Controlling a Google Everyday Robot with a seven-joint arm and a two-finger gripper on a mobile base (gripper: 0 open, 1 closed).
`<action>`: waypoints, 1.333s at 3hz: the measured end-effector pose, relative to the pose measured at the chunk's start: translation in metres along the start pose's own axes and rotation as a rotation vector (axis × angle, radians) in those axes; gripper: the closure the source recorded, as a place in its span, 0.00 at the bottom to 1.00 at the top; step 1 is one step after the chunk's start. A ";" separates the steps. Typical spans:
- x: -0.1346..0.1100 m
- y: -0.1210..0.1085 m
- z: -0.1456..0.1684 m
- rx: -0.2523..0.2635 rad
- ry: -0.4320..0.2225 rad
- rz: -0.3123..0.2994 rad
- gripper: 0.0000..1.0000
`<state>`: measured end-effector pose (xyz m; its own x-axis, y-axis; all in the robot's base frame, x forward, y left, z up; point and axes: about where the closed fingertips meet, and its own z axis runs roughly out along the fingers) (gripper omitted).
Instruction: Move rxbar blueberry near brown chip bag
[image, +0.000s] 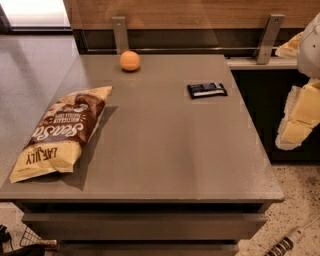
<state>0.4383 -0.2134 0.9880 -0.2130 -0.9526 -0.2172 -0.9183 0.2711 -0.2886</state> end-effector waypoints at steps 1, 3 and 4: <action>0.000 0.000 0.000 0.000 0.000 0.000 0.00; 0.004 -0.044 0.013 -0.004 -0.150 -0.022 0.00; 0.002 -0.116 0.042 0.022 -0.402 -0.026 0.00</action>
Offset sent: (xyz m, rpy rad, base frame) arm 0.0144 -0.0082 0.0015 0.0547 -0.0068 0.0357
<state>0.5585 -0.2411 0.9818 -0.0381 -0.8306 -0.5555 -0.9132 0.2547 -0.3182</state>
